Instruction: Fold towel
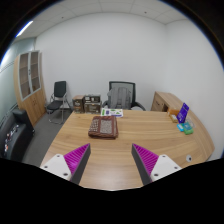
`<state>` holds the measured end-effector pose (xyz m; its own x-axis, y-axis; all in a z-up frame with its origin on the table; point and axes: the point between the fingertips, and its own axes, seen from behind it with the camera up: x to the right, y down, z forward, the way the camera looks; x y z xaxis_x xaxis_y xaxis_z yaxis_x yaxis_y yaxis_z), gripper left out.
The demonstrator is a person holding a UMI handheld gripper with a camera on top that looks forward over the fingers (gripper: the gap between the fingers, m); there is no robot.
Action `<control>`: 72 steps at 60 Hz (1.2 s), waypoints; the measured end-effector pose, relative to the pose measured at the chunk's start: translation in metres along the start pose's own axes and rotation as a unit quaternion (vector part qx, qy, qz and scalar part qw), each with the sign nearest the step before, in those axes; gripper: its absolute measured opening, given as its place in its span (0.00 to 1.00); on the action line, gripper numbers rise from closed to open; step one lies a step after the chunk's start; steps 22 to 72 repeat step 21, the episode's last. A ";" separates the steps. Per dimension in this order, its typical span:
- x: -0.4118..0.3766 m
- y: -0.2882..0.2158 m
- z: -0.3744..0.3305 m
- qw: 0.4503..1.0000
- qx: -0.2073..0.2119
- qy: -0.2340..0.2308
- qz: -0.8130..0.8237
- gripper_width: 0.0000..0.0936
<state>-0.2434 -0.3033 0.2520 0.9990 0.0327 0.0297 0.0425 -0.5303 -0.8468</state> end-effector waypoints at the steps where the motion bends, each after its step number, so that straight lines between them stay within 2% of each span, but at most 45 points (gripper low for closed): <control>1: -0.001 0.003 -0.006 1.000 0.000 0.001 0.000 0.92; 21: -0.006 0.009 -0.065 1.000 0.026 0.013 -0.003 0.92; 72: -0.006 0.009 -0.065 1.000 0.026 0.013 -0.003 0.92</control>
